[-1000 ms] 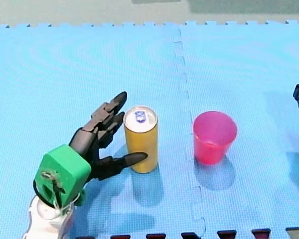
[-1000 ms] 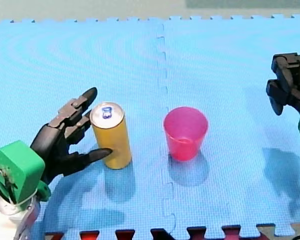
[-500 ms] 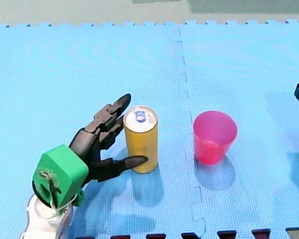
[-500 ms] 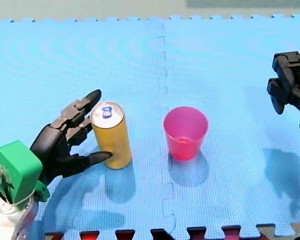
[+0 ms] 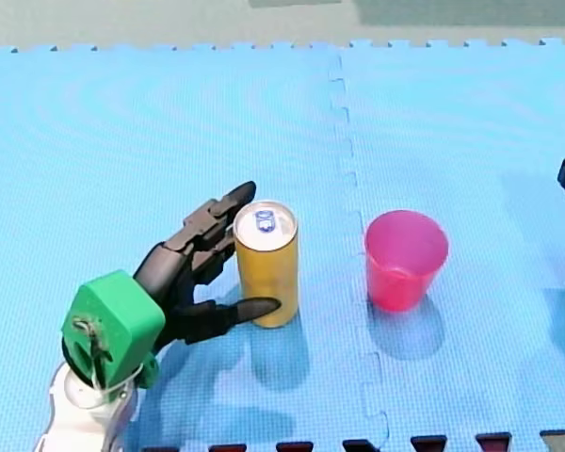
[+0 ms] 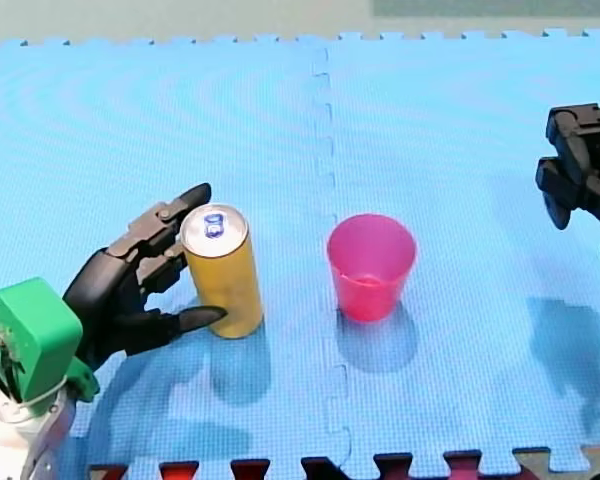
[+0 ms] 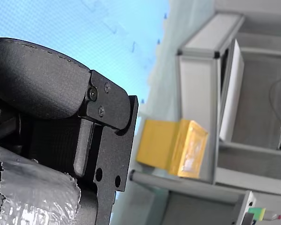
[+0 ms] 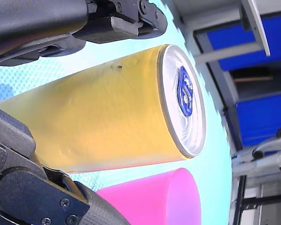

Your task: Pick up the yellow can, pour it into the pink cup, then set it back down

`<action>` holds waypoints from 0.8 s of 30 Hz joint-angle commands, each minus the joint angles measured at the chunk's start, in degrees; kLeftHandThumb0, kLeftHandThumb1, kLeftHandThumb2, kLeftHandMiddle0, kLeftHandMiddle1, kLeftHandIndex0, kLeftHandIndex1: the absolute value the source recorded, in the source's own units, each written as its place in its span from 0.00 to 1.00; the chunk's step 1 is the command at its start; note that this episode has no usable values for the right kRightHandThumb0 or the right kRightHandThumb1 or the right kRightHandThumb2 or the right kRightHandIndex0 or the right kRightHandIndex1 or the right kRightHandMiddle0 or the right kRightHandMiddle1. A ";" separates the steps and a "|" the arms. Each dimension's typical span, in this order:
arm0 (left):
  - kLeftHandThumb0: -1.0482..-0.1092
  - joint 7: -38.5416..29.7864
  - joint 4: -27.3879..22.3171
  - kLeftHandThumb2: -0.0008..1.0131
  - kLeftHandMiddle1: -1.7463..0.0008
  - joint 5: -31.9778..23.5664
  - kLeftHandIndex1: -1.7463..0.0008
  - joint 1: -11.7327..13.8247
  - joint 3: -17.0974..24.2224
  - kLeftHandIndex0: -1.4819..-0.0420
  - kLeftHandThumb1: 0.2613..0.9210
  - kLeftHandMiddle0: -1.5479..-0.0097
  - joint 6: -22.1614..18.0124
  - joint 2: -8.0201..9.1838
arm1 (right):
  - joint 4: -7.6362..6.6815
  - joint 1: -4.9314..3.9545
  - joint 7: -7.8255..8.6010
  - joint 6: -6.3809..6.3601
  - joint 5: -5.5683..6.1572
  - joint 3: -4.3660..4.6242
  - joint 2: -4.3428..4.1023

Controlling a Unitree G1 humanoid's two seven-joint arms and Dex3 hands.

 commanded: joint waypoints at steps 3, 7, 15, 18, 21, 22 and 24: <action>0.31 -0.62 1.04 0.00 0.99 0.00 1.00 -0.65 -0.09 0.84 0.57 0.83 -0.40 0.45 | -0.14 0.14 -0.08 -0.28 0.16 -0.09 -0.29; 0.31 -1.58 1.70 0.00 0.99 0.03 1.00 -1.06 -0.27 0.84 0.57 0.83 -0.69 0.76 | -0.20 0.19 0.12 -0.35 0.28 -0.14 -0.32; 0.30 -2.25 1.47 0.00 1.00 0.29 1.00 -1.19 -0.51 0.84 0.58 0.83 -0.43 1.17 | -0.26 0.30 0.60 -0.48 0.58 -0.28 -0.43; 0.29 -2.16 1.37 0.00 1.00 0.41 1.00 -1.21 -0.59 0.84 0.59 0.83 -0.25 1.20 | -0.29 0.40 0.85 -0.58 0.73 -0.35 -0.46; 0.29 -1.93 1.88 0.00 1.00 0.51 1.00 -1.65 -0.57 0.84 0.59 0.83 -0.28 1.13 | -0.37 0.50 1.12 -0.74 0.86 -0.43 -0.50; 0.29 -1.80 2.17 0.00 1.00 0.62 1.00 -1.88 -0.60 0.84 0.59 0.82 -0.38 1.08 | -0.40 0.53 1.23 -0.79 0.90 -0.46 -0.52; 0.28 -1.55 2.65 0.00 1.00 0.89 1.00 -2.24 -0.71 0.84 0.60 0.82 -0.57 0.99 | -0.45 0.60 1.41 -0.89 0.96 -0.51 -0.57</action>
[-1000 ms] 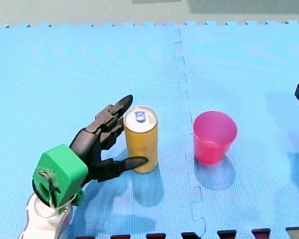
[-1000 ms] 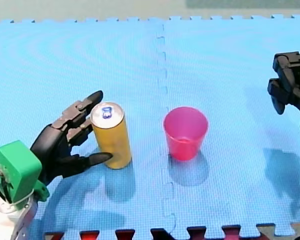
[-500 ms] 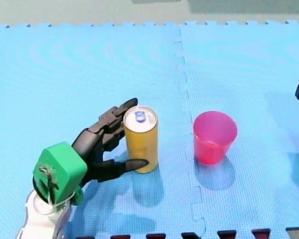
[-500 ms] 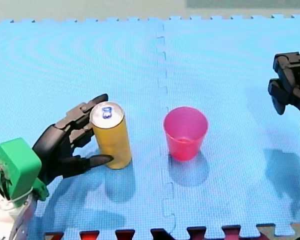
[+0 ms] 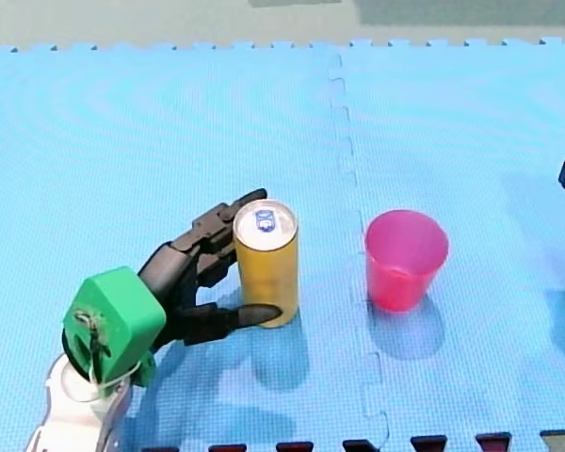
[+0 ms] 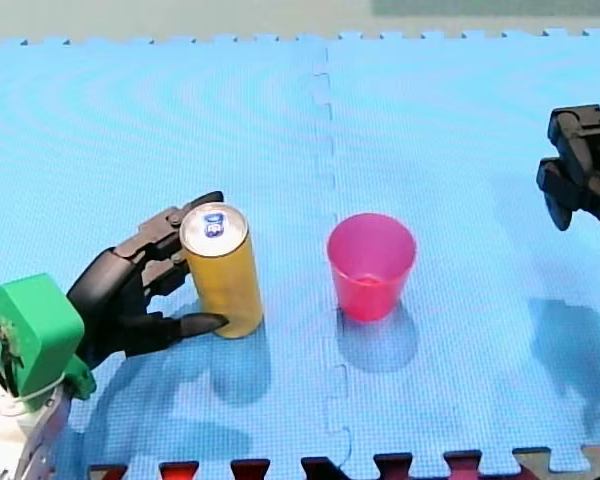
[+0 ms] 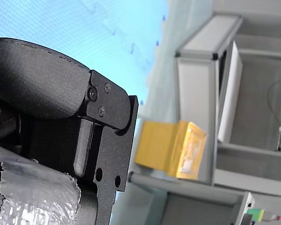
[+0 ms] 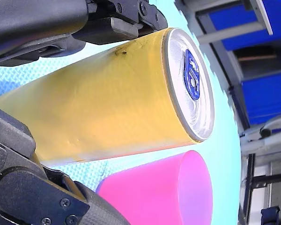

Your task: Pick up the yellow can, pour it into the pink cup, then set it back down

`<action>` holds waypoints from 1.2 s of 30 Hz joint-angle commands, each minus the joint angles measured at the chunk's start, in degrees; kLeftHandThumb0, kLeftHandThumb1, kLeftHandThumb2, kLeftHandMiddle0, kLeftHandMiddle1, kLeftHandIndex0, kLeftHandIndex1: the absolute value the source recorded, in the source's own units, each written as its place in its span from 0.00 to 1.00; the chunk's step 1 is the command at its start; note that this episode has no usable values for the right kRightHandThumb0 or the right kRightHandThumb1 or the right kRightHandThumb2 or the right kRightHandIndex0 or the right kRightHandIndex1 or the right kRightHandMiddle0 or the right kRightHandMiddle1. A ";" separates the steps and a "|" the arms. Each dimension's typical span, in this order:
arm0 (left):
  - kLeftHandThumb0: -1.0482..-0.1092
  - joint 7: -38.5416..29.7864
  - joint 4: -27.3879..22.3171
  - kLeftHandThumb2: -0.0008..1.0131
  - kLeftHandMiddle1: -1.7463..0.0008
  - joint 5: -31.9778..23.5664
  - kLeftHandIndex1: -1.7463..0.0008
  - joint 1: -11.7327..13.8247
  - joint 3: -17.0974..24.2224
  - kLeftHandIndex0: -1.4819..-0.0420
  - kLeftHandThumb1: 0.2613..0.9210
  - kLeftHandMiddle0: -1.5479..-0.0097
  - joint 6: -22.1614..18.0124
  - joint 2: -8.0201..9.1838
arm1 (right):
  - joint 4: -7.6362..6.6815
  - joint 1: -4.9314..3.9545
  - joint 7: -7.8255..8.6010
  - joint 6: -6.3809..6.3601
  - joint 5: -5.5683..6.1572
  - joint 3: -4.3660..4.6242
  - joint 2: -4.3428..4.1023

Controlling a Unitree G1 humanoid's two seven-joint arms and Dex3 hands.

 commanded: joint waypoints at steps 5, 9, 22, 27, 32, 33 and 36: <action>0.28 1.06 0.64 0.00 1.00 1.08 1.00 -1.54 -0.63 0.84 0.60 0.82 0.78 -0.05 | -0.39 0.50 0.38 -0.91 0.32 -0.25 -0.45; 0.27 1.79 0.61 0.00 1.00 1.66 1.00 -2.24 -0.94 0.84 0.60 0.82 1.61 -0.31 | -0.54 0.59 0.55 -1.09 0.35 -0.29 -0.57; 0.34 3.46 3.18 0.00 1.00 2.59 1.00 -5.20 -1.27 0.84 0.59 0.81 2.68 -1.19 | -1.09 0.89 0.21 -1.59 0.16 -0.06 -0.64; 0.34 4.41 5.24 0.00 1.00 3.74 1.00 -6.52 -1.77 0.84 0.59 0.81 3.00 -1.36 | -1.39 0.84 -0.06 -1.56 0.11 0.06 -0.72; 0.34 8.19 8.07 0.01 0.97 5.96 0.98 -7.76 -2.11 0.78 0.61 0.74 1.84 -1.90 | -1.78 1.05 -0.23 -1.56 0.07 0.28 -0.81; 0.35 9.93 8.70 0.01 0.97 6.55 0.98 -7.98 -2.05 0.73 0.62 0.70 1.49 -2.24 | -1.82 1.07 -0.23 -1.54 0.10 0.29 -0.82; 0.39 16.94 9.74 0.01 0.95 9.79 0.97 -8.16 -2.57 0.56 0.70 0.53 0.24 -2.79 | -1.91 1.09 -0.23 -1.51 0.21 0.29 -0.81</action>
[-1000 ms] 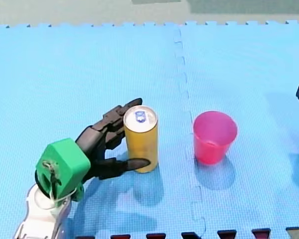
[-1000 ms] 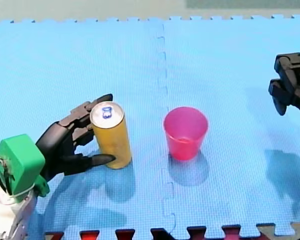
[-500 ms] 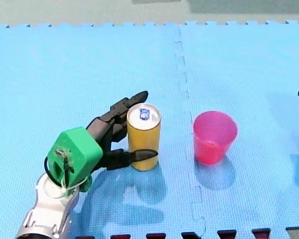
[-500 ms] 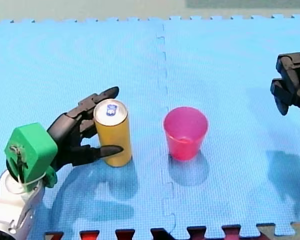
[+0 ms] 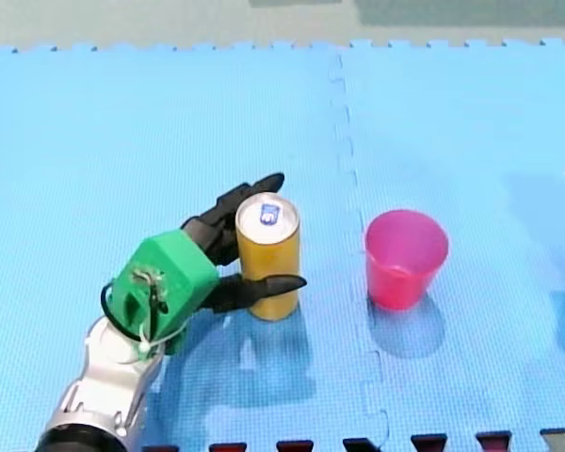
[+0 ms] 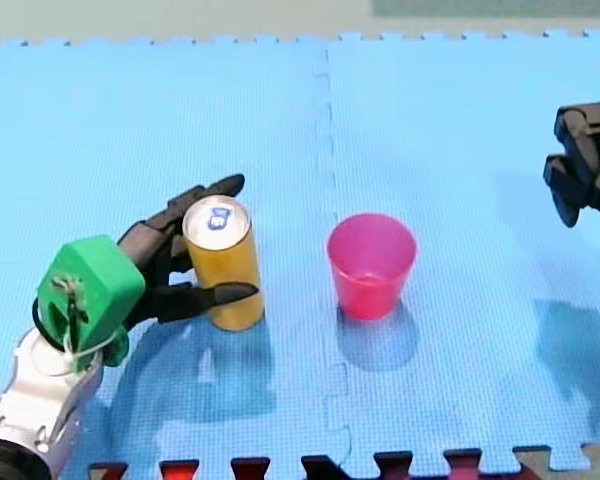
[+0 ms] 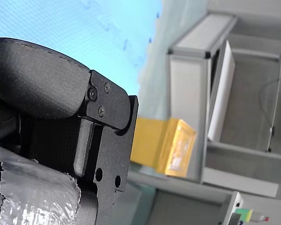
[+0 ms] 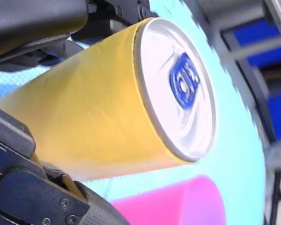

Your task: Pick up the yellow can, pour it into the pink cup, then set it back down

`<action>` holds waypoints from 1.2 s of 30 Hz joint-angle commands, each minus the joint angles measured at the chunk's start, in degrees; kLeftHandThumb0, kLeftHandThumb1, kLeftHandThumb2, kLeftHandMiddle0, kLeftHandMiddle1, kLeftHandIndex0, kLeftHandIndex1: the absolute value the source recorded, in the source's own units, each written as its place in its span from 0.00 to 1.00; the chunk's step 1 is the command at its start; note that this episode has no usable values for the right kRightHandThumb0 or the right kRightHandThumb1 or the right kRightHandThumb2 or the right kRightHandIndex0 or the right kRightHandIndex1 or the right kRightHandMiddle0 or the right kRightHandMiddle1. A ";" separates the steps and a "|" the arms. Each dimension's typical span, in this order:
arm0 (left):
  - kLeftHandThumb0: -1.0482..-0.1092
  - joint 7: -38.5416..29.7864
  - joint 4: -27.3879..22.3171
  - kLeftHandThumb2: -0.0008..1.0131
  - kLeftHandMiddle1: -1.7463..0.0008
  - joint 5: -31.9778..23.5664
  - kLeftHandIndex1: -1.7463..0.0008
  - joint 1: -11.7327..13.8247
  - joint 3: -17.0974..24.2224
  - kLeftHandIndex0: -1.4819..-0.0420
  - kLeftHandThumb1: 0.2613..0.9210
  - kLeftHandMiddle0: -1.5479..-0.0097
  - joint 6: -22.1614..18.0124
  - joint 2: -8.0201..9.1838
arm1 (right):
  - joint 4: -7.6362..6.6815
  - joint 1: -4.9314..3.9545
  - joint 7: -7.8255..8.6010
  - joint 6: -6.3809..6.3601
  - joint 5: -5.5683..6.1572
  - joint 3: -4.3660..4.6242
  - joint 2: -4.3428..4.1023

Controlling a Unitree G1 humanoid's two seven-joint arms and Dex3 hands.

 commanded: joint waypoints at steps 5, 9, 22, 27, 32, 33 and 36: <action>0.66 10.81 1.51 0.00 0.94 5.39 0.97 -0.63 -1.14 0.28 0.71 0.25 -1.43 -0.42 | -0.39 0.16 -0.13 0.21 0.32 -0.09 -0.35; 0.63 11.91 2.43 0.00 0.93 6.32 0.97 -0.80 -1.62 0.20 0.73 0.14 -1.84 -0.01 | -0.43 0.12 -0.13 0.40 0.38 -0.08 -0.39; 0.67 8.13 0.11 0.00 0.96 3.15 0.99 -0.59 -0.78 0.15 0.71 0.09 3.97 0.54 | -0.72 0.25 -0.26 0.38 0.50 -0.01 -0.12; 0.67 7.25 -0.45 0.00 0.97 2.16 0.99 -0.15 -0.41 0.14 0.71 0.09 4.04 0.59 | -0.73 0.42 -0.23 0.16 0.53 0.03 0.03; 0.66 4.89 -1.01 0.00 0.98 -2.41 0.99 -0.37 2.00 0.14 0.71 0.08 3.79 -0.88 | -0.47 0.59 -0.11 -0.08 0.52 0.06 0.23; 0.66 3.84 -1.94 0.00 0.98 -4.04 1.00 -0.42 2.70 0.14 0.71 0.08 3.99 -1.46 | -0.40 0.60 -0.17 -0.16 0.44 0.12 0.27; 0.66 1.48 -8.59 0.00 0.98 -8.57 1.00 0.81 3.99 0.14 0.71 0.08 5.48 -3.83 | -0.16 0.54 -0.40 -0.31 0.15 0.34 0.33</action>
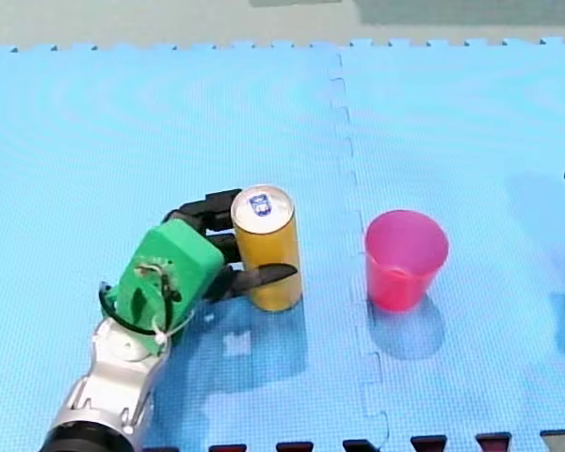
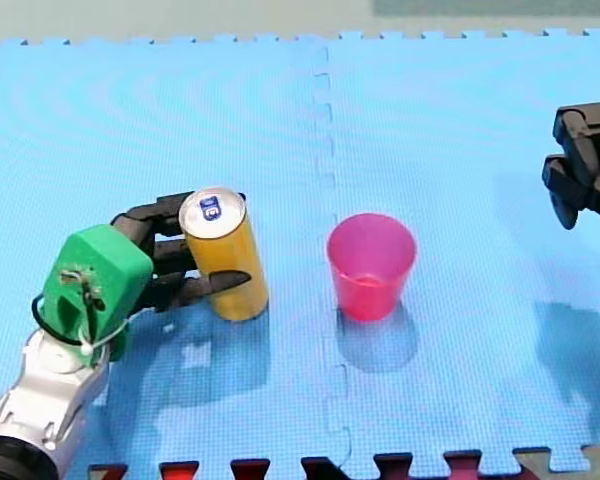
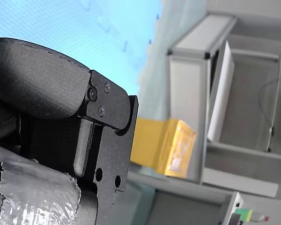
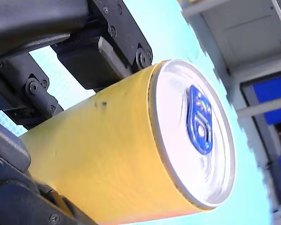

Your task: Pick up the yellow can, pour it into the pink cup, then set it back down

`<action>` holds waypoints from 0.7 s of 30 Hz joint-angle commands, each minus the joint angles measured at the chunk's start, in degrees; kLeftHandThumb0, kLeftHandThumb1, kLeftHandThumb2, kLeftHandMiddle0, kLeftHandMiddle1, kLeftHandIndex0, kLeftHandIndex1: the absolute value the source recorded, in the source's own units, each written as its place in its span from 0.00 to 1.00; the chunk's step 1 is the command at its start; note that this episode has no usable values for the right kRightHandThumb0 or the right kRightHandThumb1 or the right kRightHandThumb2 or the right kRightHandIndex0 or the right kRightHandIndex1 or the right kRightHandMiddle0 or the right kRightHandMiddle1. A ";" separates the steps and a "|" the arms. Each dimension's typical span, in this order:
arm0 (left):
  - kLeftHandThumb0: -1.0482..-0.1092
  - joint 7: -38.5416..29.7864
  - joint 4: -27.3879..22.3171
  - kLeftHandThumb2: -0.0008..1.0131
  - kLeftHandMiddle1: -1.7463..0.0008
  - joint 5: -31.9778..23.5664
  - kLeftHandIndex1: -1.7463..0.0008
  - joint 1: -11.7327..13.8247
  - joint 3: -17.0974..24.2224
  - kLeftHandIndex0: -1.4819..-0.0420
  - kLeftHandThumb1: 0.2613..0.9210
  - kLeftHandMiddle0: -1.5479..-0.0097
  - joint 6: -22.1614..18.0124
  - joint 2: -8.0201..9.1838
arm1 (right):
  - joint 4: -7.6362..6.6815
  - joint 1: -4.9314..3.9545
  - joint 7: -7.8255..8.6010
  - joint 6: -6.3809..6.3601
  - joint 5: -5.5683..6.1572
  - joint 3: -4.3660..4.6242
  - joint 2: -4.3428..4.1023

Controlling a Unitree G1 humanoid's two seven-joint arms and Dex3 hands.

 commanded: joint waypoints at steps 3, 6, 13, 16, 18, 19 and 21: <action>0.66 -0.19 -8.85 0.00 0.99 -3.42 1.00 0.59 1.20 0.14 0.71 0.08 2.64 -2.52 | 0.44 0.03 -0.64 -0.47 -0.47 0.36 -0.07; 0.66 0.85 -9.19 0.00 0.99 -2.78 1.00 -0.83 1.31 0.14 0.71 0.08 4.07 -2.68 | 0.64 0.03 -0.90 -0.59 -0.75 0.56 0.08; 0.65 4.42 -11.77 0.00 0.99 -2.14 1.00 -2.37 1.93 0.14 0.70 0.07 9.66 -3.45 | 1.07 0.28 -1.53 -1.26 -1.14 0.99 0.62; 0.64 5.20 -12.61 0.00 0.99 -2.38 1.00 -3.08 2.27 0.14 0.71 0.07 11.74 -3.50 | 1.22 0.36 -1.85 -1.64 -1.53 1.29 0.74; 0.63 5.51 -13.60 0.00 0.99 -2.57 1.00 -3.48 2.53 0.14 0.71 0.07 13.29 -3.40 | 1.36 0.43 -2.30 -1.85 -1.86 1.52 0.95; 0.63 5.72 -14.05 0.00 0.99 -2.57 1.00 -3.64 2.63 0.14 0.70 0.06 14.01 -3.41 | 1.43 0.47 -2.44 -1.92 -1.95 1.58 1.02; 0.64 6.35 -14.65 0.00 0.99 -2.42 1.00 -3.85 2.78 0.14 0.70 0.06 15.14 -3.54 | 1.55 0.49 -2.44 -1.95 -1.95 1.58 1.06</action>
